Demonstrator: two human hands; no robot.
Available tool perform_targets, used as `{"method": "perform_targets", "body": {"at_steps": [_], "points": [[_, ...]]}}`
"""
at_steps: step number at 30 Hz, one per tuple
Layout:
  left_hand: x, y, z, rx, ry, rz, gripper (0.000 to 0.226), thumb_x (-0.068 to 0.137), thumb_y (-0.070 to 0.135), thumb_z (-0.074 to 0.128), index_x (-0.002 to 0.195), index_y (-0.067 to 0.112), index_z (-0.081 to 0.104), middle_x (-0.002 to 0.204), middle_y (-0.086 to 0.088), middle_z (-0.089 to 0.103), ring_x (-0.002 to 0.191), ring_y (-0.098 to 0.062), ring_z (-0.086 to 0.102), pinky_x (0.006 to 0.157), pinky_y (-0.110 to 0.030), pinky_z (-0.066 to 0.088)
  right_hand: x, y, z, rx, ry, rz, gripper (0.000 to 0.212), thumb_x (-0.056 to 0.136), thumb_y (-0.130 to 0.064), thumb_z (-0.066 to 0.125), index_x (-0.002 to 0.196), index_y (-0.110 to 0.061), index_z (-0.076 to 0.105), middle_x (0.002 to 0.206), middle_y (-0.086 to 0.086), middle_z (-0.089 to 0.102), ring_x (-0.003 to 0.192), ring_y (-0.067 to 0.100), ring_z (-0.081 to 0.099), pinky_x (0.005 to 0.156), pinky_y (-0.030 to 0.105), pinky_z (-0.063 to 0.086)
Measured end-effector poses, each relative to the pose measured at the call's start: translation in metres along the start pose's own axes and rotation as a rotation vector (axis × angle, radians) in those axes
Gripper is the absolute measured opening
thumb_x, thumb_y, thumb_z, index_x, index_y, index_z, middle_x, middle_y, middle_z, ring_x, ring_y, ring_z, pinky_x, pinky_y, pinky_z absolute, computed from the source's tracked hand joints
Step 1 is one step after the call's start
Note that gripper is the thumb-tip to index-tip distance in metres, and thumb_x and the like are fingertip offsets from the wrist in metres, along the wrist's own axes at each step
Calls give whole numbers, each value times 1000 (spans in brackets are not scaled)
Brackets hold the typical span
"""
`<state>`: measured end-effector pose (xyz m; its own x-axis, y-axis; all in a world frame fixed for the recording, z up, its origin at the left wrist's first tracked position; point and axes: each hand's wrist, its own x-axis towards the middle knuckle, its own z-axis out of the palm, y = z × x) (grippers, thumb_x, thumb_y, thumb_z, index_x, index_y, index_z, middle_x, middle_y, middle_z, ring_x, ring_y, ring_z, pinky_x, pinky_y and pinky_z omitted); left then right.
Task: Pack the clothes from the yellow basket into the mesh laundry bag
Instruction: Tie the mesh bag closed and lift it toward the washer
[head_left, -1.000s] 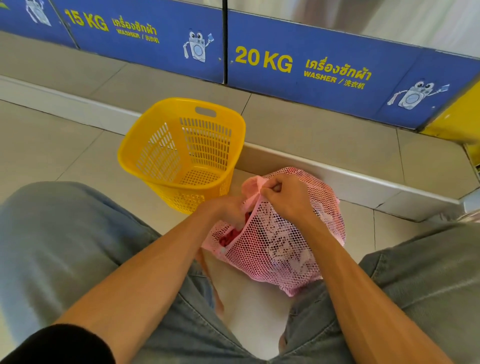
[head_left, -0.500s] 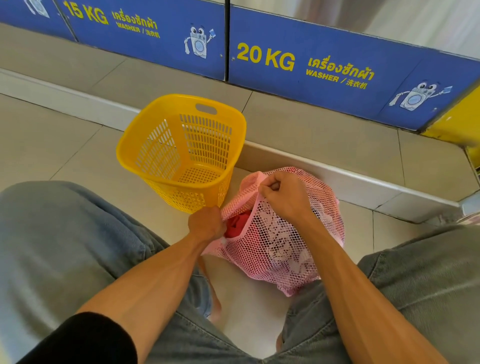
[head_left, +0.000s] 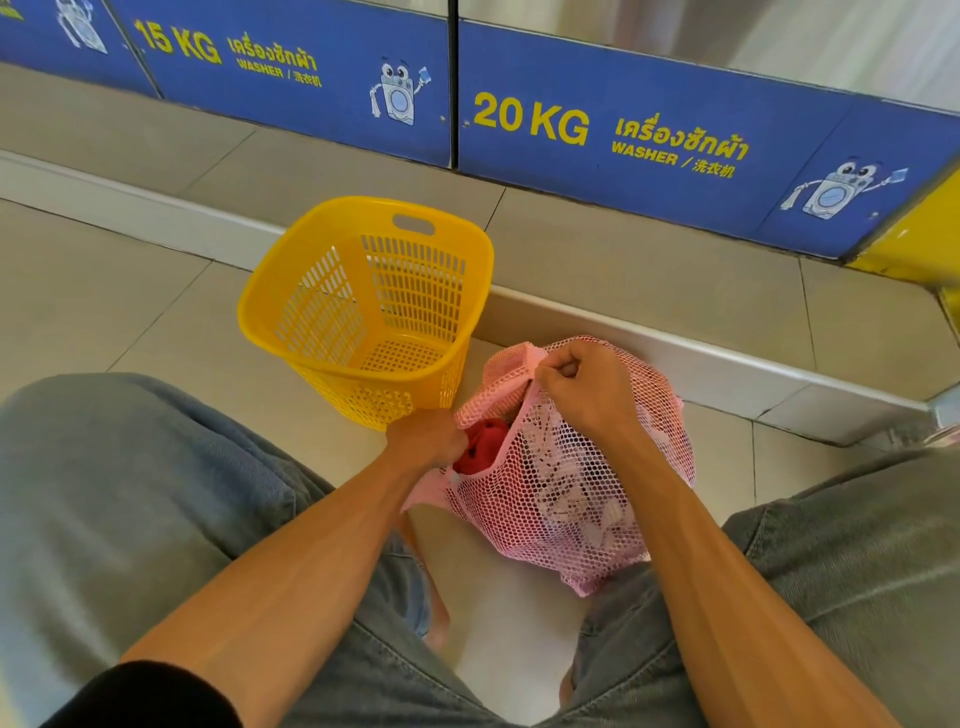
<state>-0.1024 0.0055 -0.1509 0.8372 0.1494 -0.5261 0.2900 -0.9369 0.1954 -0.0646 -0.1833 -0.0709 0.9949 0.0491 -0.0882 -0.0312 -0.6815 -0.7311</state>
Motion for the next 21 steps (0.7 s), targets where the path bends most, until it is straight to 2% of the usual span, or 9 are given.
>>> {"method": "perform_targets", "body": {"at_steps": [3, 5, 10, 11, 13, 15, 18, 19, 21], "points": [[-7, 10, -10, 115, -15, 26, 38, 85, 36, 59, 118, 17, 63, 115, -9, 68, 108, -32, 64, 85, -39, 53, 2, 2, 2, -6, 16, 16, 9, 89, -12, 71, 83, -17, 76, 76, -6, 72, 67, 1, 60, 63, 22, 44], [-12, 15, -18, 152, -83, 44, 44, 80, 32, 63, 121, 17, 60, 114, -7, 68, 107, -31, 64, 85, -38, 55, 4, 0, 4, -8, 21, 16, 8, 89, -12, 70, 87, -14, 78, 78, -3, 73, 68, 7, 61, 61, 22, 44], [-12, 14, -28, 21, -414, 116, 87, 61, 22, 77, 141, 25, 42, 129, -3, 60, 119, -31, 57, 97, -46, 52, 2, -4, 12, -9, -32, 2, 8, 89, -11, 70, 87, -13, 78, 79, 0, 77, 69, 9, 67, 60, 18, 46], [-12, 13, -31, -84, -427, 149, 83, 60, 17, 75, 137, 25, 46, 125, -1, 61, 117, -29, 57, 94, -44, 53, 2, -4, 13, -12, -51, -9, 8, 89, -11, 71, 86, -13, 78, 78, 1, 77, 70, 10, 69, 59, 14, 47], [-14, 16, -43, -367, -339, 163, 50, 72, 9, 64, 121, 17, 61, 106, 0, 64, 99, -22, 60, 79, -34, 51, 2, -5, 14, -28, -89, -33, 7, 89, -11, 73, 84, -14, 77, 76, 0, 76, 67, 9, 67, 54, 6, 42], [-13, 24, -51, -670, -184, 116, 22, 89, 21, 54, 101, 12, 71, 91, -4, 68, 85, -22, 60, 73, -33, 47, 2, -5, 13, -34, -98, -49, 6, 88, -12, 74, 84, -14, 78, 77, 1, 77, 66, 10, 65, 55, 10, 42], [-6, 39, -50, -889, -200, 85, 58, 95, 61, 41, 88, 13, 73, 82, -12, 71, 76, -21, 59, 71, -34, 45, -1, -5, 10, -46, -110, -79, 4, 88, -12, 76, 87, -13, 80, 80, 3, 78, 71, 13, 67, 60, 18, 44], [-7, 44, -48, -928, -207, 84, 59, 93, 64, 42, 85, 14, 72, 77, -11, 67, 70, -20, 56, 66, -33, 43, -3, -4, 9, -51, -124, -85, 5, 88, -12, 75, 88, -13, 79, 82, 3, 78, 72, 14, 68, 61, 18, 47], [-4, 54, -43, -995, -160, 79, 35, 94, 43, 56, 75, 16, 67, 68, -6, 59, 59, -14, 50, 56, -27, 36, -10, -1, 12, -64, -146, -90, 8, 89, -9, 73, 86, -15, 78, 83, 4, 78, 75, 18, 71, 69, 28, 57]]}}
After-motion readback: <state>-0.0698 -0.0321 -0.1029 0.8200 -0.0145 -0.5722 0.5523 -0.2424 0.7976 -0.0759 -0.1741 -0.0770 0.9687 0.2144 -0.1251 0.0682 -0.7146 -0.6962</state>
